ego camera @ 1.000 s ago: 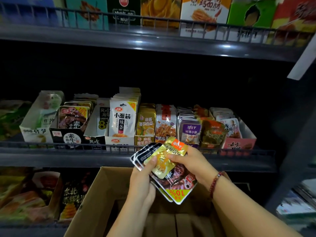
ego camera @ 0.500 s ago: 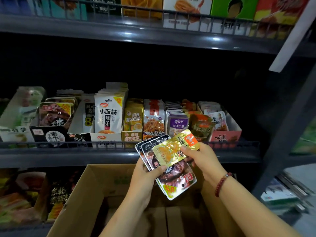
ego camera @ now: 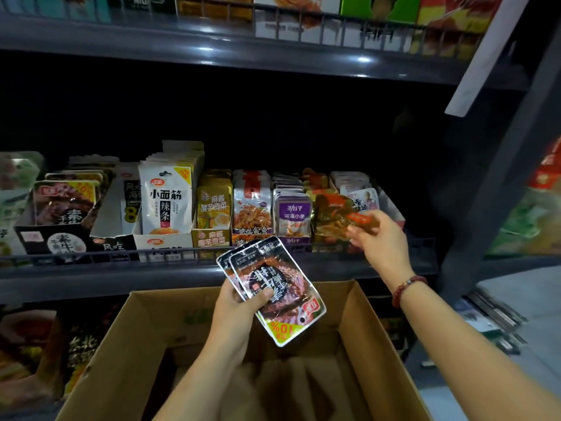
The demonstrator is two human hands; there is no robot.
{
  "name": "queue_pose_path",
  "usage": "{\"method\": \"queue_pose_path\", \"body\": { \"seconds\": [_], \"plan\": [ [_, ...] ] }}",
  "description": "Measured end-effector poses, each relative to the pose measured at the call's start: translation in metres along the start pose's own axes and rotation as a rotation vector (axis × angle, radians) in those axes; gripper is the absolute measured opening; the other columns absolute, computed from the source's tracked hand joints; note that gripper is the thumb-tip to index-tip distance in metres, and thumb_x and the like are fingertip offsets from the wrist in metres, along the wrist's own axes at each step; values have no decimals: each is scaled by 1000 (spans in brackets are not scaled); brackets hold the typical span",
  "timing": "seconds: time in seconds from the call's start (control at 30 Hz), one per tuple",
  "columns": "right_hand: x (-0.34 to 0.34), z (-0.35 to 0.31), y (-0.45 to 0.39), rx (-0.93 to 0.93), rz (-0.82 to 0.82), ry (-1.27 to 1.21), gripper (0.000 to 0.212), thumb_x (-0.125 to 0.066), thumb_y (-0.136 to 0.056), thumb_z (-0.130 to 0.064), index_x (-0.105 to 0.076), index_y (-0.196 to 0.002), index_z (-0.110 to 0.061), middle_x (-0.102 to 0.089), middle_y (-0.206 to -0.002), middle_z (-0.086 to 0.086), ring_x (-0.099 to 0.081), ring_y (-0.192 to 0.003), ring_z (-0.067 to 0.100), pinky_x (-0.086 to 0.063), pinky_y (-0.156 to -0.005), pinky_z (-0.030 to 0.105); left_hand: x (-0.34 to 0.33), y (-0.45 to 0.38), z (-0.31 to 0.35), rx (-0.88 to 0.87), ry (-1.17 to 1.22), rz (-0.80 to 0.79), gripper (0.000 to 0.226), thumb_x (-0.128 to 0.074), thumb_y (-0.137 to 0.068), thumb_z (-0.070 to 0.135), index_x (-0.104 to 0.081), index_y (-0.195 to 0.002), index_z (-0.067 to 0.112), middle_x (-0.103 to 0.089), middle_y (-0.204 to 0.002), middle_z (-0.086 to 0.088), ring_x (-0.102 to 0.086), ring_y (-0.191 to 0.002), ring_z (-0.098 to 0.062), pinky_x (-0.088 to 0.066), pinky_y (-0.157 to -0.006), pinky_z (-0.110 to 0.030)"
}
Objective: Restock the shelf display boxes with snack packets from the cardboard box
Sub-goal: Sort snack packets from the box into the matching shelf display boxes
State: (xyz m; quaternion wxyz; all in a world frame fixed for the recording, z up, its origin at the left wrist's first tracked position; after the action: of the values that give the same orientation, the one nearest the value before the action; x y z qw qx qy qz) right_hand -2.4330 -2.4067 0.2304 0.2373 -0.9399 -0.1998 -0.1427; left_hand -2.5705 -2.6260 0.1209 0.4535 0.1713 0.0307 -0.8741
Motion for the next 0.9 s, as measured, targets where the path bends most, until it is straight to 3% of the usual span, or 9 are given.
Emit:
{"method": "queue_pose_path", "body": {
  "seconds": [0.17,0.33,0.53,0.63,0.7,0.77,0.9],
  "plan": [
    [-3,-7,-17,170,-2,136,13,-65,-89,-12,-59,-93,-22,-63,-98,-6,-60,-97,12,-51,-84,29,-1,1,-2,3,-8,-2,44,-71,-79,-4,-57,-115,17,-71,-110,-8,-66,-105,-26,-49,-99,-48],
    [-18,-8,-32,216,-78,258,14,-64,-89,-11,-58,-91,-24,-58,-97,-10,-53,-94,7,-40,-70,11,0,1,-1,-3,5,2,42,-71,-79,-4,-57,-113,17,-71,-110,-9,-66,-104,-26,-51,-94,-44],
    [-21,-12,-40,248,-133,270,13,-67,-86,-13,-61,-94,-22,-58,-97,-11,-52,-97,5,-43,-84,19,-1,4,3,-5,35,-4,40,-69,-81,-4,-58,-112,18,-73,-104,-5,-70,-95,-20,-54,-74,-30],
    [-25,-3,-43,194,-195,289,25,-67,-87,-24,-64,-111,-19,-61,-103,-8,-57,-98,8,-48,-82,22,-3,6,4,2,41,-12,39,-69,-81,-4,-58,-111,19,-73,-102,-3,-70,-93,-19,-54,-70,-29],
    [-33,4,-44,146,-265,241,29,-67,-87,-26,-62,-115,-18,-66,-102,-5,-63,-91,7,-50,-75,17,-4,7,3,9,43,-14,39,-68,-81,-4,-58,-111,20,-74,-101,-3,-71,-92,-19,-54,-70,-29],
    [-38,7,-45,136,-269,283,31,-67,-87,-28,-63,-115,-16,-68,-104,-2,-63,-86,7,-49,-71,15,-4,7,4,10,40,-16,39,-68,-81,-4,-58,-111,19,-74,-100,-3,-72,-89,-18,-55,-66,-27],
    [-42,1,-49,212,-224,446,27,-65,-87,-36,-66,-102,-14,-70,-97,1,-65,-87,14,-52,-72,25,-3,8,5,14,50,-13,38,-69,-81,-2,-58,-111,20,-74,-103,-4,-71,-93,-20,-55,-70,-31]
  ]
}}
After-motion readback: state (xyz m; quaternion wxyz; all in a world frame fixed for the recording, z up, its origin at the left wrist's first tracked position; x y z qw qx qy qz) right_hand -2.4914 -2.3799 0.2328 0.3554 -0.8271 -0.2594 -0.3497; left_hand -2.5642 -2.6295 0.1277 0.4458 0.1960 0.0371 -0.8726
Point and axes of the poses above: each hand's wrist, its own y-axis away from the middle knuckle, its own x-axis out of the back of the hand, z = x × y, the point moved 8 cm from there along -y, towards the middle knuckle
